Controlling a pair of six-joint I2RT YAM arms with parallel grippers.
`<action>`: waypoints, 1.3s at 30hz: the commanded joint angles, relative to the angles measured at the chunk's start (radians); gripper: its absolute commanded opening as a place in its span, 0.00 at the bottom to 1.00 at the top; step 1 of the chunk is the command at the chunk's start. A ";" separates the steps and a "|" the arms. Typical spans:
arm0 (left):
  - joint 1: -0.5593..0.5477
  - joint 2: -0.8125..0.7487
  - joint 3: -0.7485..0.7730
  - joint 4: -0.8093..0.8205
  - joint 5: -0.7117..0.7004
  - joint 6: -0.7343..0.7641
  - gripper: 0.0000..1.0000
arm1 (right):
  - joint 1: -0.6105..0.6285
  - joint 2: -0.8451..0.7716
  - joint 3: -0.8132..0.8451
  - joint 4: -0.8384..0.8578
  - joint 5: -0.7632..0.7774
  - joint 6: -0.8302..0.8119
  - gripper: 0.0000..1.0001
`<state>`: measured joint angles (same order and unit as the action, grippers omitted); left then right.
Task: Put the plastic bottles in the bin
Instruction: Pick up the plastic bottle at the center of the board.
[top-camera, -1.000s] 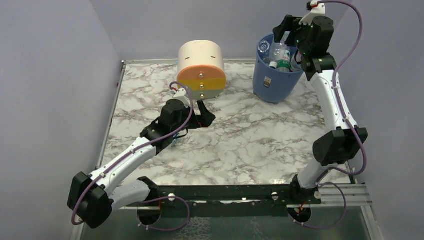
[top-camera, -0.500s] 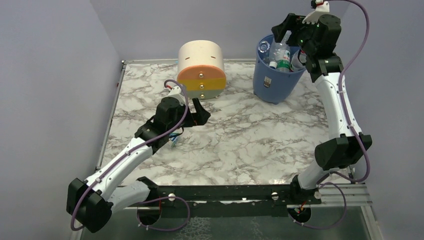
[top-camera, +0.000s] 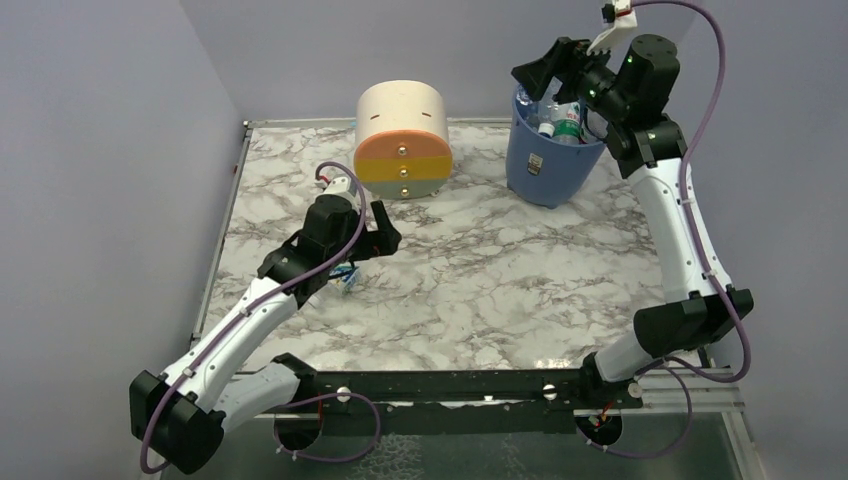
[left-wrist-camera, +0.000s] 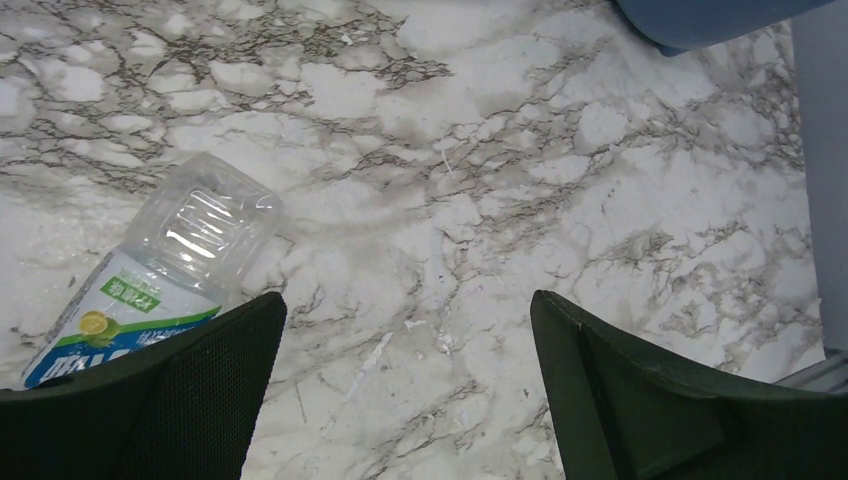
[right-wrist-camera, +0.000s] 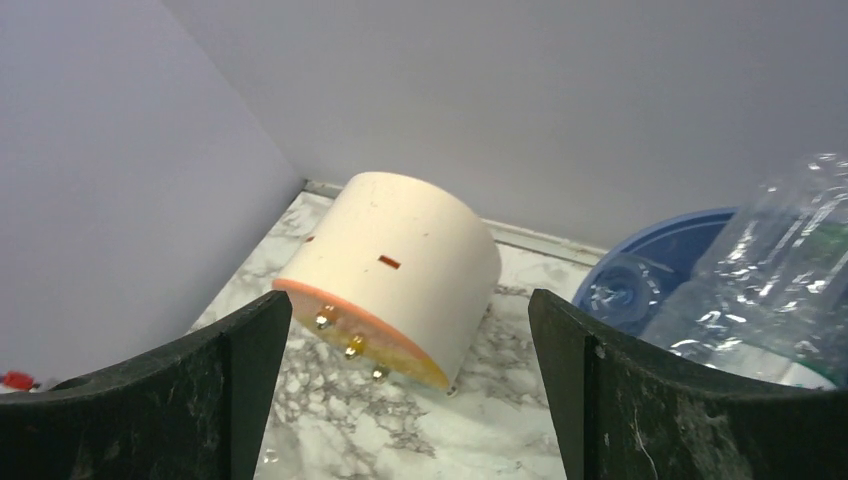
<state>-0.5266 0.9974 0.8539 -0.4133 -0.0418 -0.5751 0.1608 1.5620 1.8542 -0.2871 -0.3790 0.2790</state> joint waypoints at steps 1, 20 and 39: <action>0.019 -0.033 0.015 -0.077 -0.068 0.028 0.99 | 0.028 -0.059 -0.039 0.001 -0.024 0.012 0.92; 0.298 0.095 -0.006 -0.147 -0.058 0.205 0.99 | 0.301 -0.180 -0.388 0.053 -0.092 0.068 0.92; 0.310 0.271 -0.036 -0.102 0.128 0.220 0.99 | 0.370 -0.216 -0.585 0.046 -0.105 0.053 0.92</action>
<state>-0.2218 1.2606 0.8185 -0.5381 0.0372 -0.3748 0.5228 1.3621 1.3006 -0.2687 -0.4587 0.3393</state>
